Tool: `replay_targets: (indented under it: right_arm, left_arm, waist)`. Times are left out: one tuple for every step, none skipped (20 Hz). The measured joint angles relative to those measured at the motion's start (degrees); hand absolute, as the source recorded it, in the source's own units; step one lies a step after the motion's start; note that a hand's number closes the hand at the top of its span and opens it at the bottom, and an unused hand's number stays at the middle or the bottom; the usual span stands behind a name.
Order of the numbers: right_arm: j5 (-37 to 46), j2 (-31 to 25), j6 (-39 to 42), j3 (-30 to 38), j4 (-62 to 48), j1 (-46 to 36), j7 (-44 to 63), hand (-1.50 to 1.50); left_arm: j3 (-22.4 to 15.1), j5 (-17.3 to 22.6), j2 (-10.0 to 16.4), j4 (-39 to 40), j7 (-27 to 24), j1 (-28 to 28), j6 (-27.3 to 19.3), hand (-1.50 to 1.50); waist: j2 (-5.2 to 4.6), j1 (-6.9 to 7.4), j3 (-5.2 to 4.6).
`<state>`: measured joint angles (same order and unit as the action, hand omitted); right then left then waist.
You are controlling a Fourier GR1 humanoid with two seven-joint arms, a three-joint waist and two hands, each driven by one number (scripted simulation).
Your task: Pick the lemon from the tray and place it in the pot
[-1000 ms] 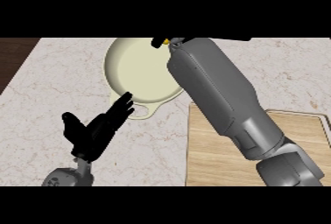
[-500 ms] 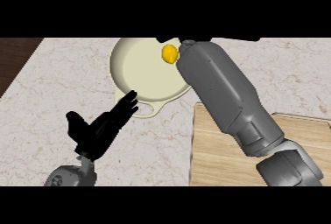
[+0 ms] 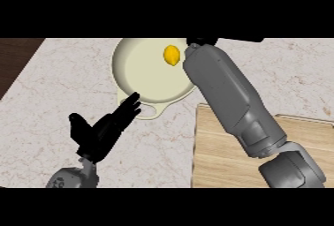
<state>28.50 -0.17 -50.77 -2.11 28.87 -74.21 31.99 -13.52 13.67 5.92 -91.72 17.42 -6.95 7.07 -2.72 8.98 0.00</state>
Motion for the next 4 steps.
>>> replay_targets:
  right_arm:
    - [-0.2, 0.0, -1.3, -0.1, -0.8, 0.0, -1.0, -1.50]
    - [-0.3, 0.0, -2.5, -0.1, -1.8, -0.1, -1.5, -1.50]
    - [-0.5, -0.1, -3.4, 0.2, -2.6, -0.6, -2.1, -1.50]
    - [-1.0, -0.1, -4.3, 0.0, -3.3, -0.4, -2.9, -1.50]
  left_arm:
    - [0.4, 0.2, 0.2, 0.3, 0.0, -0.1, 0.2, 0.00]
    - [0.8, 0.4, 0.5, 0.2, -0.1, 0.1, 0.2, 0.00]
    - [1.1, 0.4, 0.4, 0.2, 0.0, 0.2, 0.0, 0.00]
    - [1.2, 0.5, 0.3, 0.1, 0.1, 0.2, -0.2, 0.00]
  waist:
    - [0.06, -0.23, -0.02]
    - [0.18, -0.38, -0.03]
    - [0.28, -0.74, -0.03]
    - [0.43, -1.04, -0.04]
